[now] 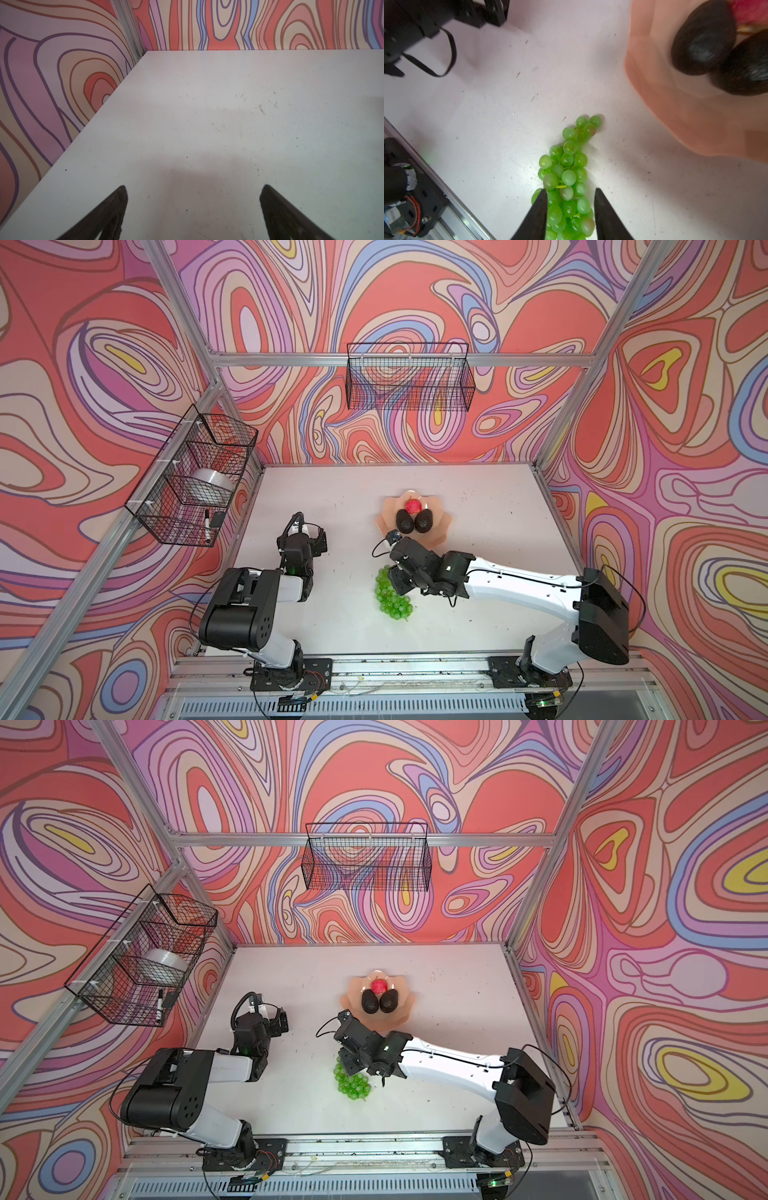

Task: Place and organize the fake fruits in the fruit bowl
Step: 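Move the right gripper to the green grapes and grasp the bunch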

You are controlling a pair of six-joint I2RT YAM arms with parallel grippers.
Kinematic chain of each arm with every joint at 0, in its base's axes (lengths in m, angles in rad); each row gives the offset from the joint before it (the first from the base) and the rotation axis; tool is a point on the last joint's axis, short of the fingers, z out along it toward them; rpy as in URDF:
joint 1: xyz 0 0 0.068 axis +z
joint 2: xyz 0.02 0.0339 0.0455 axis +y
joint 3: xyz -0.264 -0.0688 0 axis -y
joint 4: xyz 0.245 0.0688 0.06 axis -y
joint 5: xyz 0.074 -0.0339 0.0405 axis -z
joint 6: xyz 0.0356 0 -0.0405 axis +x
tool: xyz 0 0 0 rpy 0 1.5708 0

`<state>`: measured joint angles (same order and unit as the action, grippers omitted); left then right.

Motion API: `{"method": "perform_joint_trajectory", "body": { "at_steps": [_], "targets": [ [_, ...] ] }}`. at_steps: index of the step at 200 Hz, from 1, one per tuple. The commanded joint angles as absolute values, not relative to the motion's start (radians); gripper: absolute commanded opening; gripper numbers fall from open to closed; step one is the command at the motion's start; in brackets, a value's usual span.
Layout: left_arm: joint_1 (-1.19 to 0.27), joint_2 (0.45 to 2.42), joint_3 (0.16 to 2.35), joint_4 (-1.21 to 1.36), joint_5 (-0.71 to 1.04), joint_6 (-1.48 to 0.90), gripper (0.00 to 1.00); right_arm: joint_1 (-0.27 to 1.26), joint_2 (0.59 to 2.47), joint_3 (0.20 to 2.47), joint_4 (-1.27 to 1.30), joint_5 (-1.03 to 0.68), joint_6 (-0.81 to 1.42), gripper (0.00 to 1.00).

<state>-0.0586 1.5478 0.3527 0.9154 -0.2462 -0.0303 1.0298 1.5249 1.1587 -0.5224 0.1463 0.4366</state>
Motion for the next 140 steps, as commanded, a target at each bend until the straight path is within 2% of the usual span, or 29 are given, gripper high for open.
{"method": "perform_joint_trajectory", "body": {
  "at_steps": [1, 26, 42, 83, 140],
  "targets": [
    [-0.054, 1.546, 0.365, 0.922, -0.247, -0.034, 1.00, 0.997, 1.506, 1.215, -0.584, 0.163, 0.373, 0.46],
    [-0.054, 1.546, 0.364, 0.922, -0.247, -0.034, 1.00, 1.001, 1.538, 1.227, -0.609, 0.082, 0.321, 0.70],
    [-0.054, 1.546, 0.365, 0.922, -0.247, -0.035, 1.00, 1.028, 1.566, 1.208, -0.596, 0.037, 0.321, 0.79],
    [-0.054, 1.546, 0.365, 0.922, -0.247, -0.034, 1.00, 1.066, 1.678, 1.205, -0.575, 0.057, 0.395, 0.88],
    [-0.054, 1.548, 0.364, 0.922, -0.247, -0.034, 1.00, 1.079, 1.815, 1.216, -0.552, 0.127, 0.452, 0.91]
  ]
}}
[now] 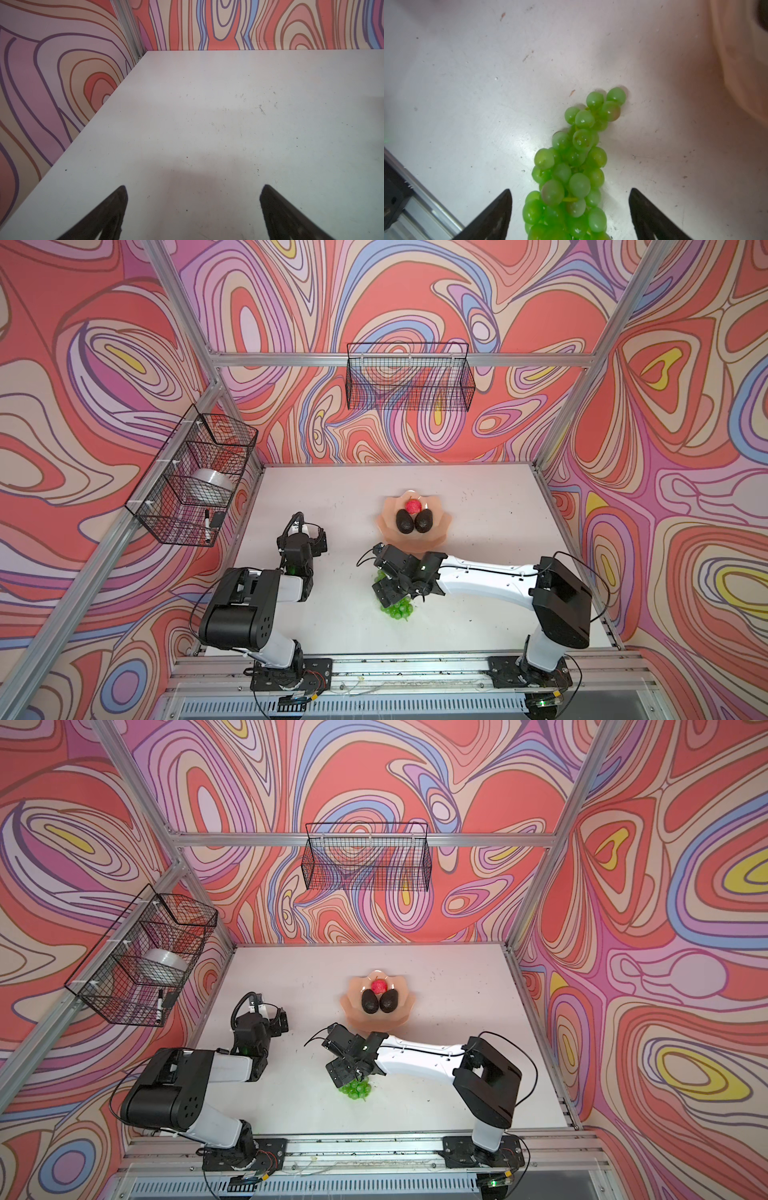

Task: Place and organize the fake fruits in the fruit bowl
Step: 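Move the right gripper to the green grapes and grasp the bunch, then lift the grapes with the right gripper and lower them into the bowl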

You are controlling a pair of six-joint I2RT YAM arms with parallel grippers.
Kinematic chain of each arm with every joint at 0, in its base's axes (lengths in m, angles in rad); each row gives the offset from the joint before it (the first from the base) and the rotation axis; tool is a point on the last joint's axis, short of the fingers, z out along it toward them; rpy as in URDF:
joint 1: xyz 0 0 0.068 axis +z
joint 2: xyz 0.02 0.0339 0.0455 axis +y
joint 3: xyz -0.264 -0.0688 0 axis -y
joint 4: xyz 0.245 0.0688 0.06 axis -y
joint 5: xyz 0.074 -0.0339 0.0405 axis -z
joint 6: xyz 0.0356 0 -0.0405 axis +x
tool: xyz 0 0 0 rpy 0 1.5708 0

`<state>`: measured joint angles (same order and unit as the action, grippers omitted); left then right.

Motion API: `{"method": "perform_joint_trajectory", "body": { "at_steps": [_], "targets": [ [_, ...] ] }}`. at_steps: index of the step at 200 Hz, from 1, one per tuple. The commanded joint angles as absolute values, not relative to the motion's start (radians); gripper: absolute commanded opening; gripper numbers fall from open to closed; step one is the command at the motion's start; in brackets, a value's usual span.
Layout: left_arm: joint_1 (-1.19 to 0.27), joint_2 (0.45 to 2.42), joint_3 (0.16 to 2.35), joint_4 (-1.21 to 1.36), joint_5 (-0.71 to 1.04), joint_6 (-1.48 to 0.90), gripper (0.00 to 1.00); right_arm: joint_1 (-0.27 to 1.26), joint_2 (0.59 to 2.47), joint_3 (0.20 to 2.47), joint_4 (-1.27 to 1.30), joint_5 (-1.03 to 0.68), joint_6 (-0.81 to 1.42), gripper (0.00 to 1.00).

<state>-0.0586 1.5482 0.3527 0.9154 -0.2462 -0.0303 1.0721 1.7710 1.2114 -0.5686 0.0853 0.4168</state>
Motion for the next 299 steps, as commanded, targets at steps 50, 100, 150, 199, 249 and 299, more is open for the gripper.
{"method": "perform_joint_trajectory", "body": {
  "at_steps": [50, 100, 150, 199, 249, 299],
  "targets": [
    [-0.054, 1.547, 0.364, 0.922, -0.247, -0.034, 1.00, 1.093, 1.916, 1.245, -0.531, 0.111, 0.463, 0.89],
    [-0.054, 1.547, 0.364, 0.922, -0.247, -0.034, 1.00, 1.098, 1.939, 1.250, -0.511, 0.124, 0.477, 0.60],
    [-0.054, 1.547, 0.364, 0.922, -0.247, -0.035, 1.00, 1.098, 1.895, 1.236, -0.480, 0.151, 0.482, 0.39],
    [-0.054, 1.547, 0.364, 0.922, -0.247, -0.034, 1.00, 1.077, 1.741, 1.272, -0.510, 0.215, 0.438, 0.34],
    [-0.054, 1.547, 0.364, 0.922, -0.247, -0.035, 1.00, 0.954, 1.600, 1.308, -0.555, 0.229, 0.348, 0.33],
    [-0.054, 1.548, 0.364, 0.922, -0.247, -0.034, 1.00, 0.799, 1.591, 1.403, -0.574, 0.206, 0.206, 0.33]
  ]
}}
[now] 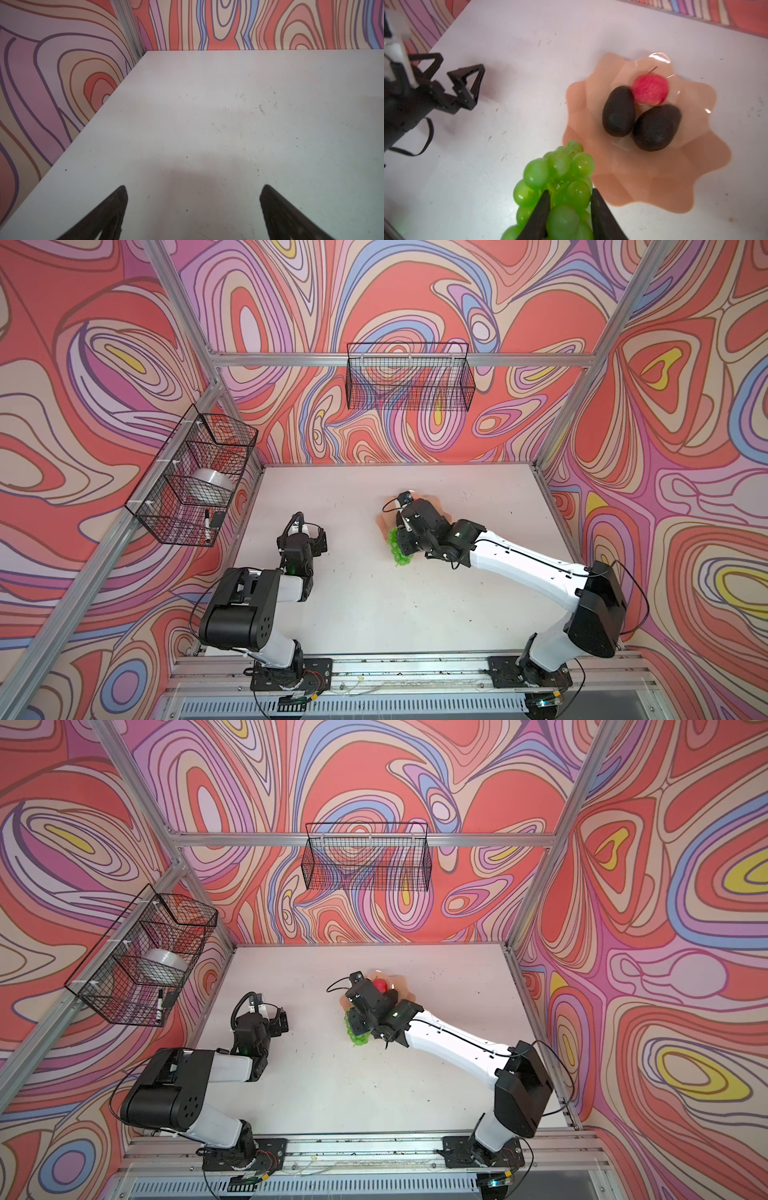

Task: Place and organize the fake fruits in the fruit bowl
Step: 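Lift the grapes with the right gripper and lower them into the bowl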

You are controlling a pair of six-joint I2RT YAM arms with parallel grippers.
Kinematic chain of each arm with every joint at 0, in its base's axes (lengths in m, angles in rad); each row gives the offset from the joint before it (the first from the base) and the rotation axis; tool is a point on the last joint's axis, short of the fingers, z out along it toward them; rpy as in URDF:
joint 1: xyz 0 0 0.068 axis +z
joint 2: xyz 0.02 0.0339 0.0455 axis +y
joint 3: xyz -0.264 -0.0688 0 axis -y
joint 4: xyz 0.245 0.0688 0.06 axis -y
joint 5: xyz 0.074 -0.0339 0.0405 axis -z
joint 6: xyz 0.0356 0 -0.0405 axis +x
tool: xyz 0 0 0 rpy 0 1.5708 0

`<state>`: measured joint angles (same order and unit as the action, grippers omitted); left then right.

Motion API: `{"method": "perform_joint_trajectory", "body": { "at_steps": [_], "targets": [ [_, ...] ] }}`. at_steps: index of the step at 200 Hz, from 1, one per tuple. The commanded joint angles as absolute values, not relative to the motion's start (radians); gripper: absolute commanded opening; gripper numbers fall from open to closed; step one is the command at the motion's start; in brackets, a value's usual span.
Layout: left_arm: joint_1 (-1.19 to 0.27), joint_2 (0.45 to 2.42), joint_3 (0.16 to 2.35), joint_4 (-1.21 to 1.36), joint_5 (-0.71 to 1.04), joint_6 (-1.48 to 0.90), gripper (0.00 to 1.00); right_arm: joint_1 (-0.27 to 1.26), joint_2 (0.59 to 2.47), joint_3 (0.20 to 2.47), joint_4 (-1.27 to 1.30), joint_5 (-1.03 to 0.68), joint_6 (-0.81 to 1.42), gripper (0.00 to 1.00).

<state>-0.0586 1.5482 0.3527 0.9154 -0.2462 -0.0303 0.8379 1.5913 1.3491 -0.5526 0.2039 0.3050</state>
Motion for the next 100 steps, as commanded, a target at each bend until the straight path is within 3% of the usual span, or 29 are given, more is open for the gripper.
{"method": "perform_joint_trajectory", "body": {
  "at_steps": [1, 100],
  "targets": [
    [-0.054, 1.547, 0.364, 0.922, -0.247, -0.034, 1.00, 0.797, 1.592, 1.406, -0.575, 0.205, 0.204, 0.33],
    [-0.053, 1.546, 0.364, 0.922, -0.247, -0.034, 1.00, 0.663, 1.746, 1.469, -0.470, 0.108, 0.094, 0.33]
  ]
}}
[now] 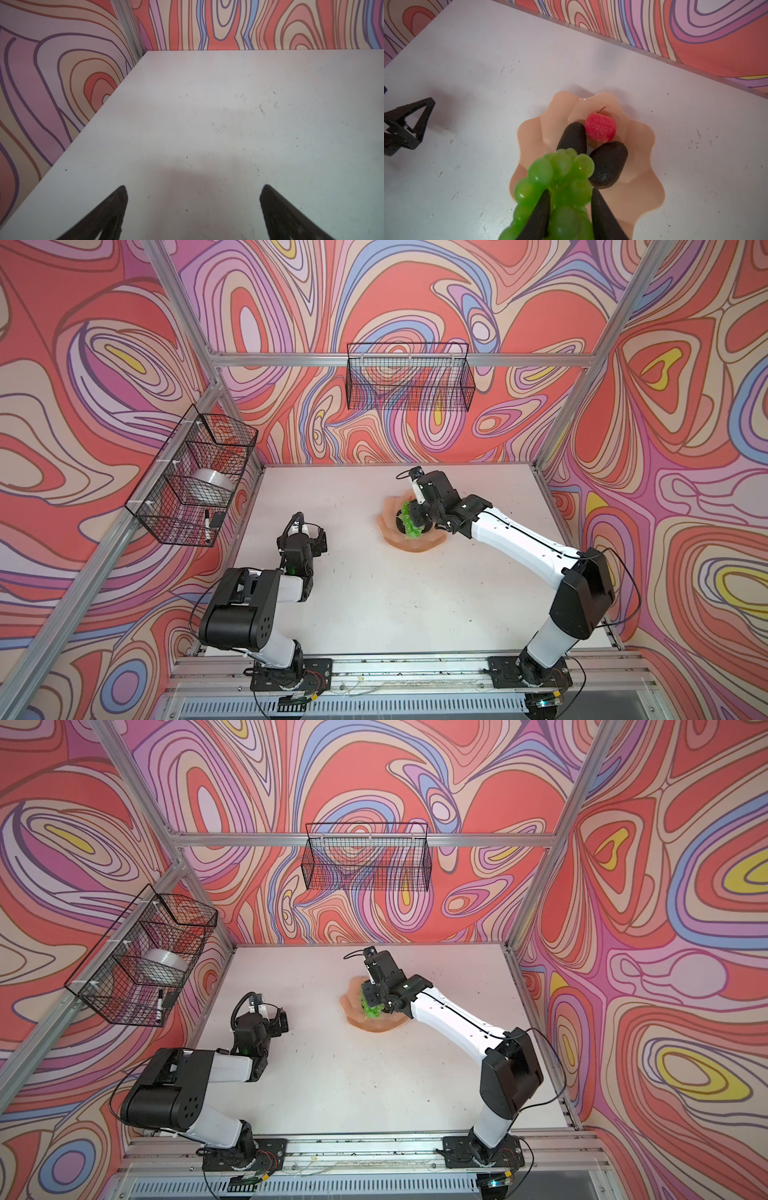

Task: Place and organize the fake fruits in the fruit bowl
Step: 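Lift the grapes with the right gripper and lower them into the bowl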

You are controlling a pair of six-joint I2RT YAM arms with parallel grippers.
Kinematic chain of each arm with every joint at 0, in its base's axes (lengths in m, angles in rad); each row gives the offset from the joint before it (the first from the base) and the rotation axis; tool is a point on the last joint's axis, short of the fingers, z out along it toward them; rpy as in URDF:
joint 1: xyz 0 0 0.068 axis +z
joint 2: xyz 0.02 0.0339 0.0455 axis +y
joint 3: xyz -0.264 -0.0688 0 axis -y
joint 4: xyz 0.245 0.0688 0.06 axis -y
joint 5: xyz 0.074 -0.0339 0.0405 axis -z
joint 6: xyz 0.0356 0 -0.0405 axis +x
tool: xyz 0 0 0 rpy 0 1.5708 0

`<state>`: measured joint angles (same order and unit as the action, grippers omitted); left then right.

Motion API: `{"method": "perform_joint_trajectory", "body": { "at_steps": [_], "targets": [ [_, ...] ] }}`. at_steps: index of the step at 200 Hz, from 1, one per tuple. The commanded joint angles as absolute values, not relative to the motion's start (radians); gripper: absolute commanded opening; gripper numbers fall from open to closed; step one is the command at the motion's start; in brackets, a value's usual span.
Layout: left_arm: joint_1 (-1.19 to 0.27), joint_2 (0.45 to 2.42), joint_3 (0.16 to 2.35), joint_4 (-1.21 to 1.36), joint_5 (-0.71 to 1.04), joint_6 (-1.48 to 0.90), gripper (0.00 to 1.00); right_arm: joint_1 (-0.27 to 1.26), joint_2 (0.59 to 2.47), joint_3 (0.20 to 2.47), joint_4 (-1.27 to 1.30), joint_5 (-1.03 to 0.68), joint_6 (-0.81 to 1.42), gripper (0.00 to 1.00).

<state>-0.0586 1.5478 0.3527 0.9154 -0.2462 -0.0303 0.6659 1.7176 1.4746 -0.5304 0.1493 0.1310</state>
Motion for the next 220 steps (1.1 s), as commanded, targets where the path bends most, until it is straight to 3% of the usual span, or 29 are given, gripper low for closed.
{"method": "perform_joint_trajectory", "body": {
  "at_steps": [1, 96, 149, 181, 189, 220],
  "targets": [
    [-0.053, 1.547, 0.364, 0.922, -0.247, -0.034, 1.00, 0.663, 1.748, 1.467, -0.468, 0.108, 0.094, 0.33],
    [-0.054, 1.547, 0.364, 0.922, -0.247, -0.035, 1.00, 0.617, 1.830, 1.347, -0.384, 0.104, 0.078, 0.38],
    [-0.054, 1.547, 0.365, 0.922, -0.247, -0.034, 1.00, 0.609, 1.806, 1.327, -0.375, 0.097, 0.066, 0.74],
    [-0.054, 1.547, 0.364, 0.922, -0.247, -0.034, 1.00, 0.607, 1.777, 1.315, -0.353, 0.069, 0.066, 0.89],
    [-0.054, 1.548, 0.364, 0.922, -0.247, -0.035, 1.00, 0.606, 1.778, 1.315, -0.351, 0.056, 0.070, 0.97],
    [-0.054, 1.547, 0.364, 0.922, -0.247, -0.034, 1.00, 0.590, 1.754, 1.324, -0.351, -0.011, 0.103, 0.98]
  ]
}}
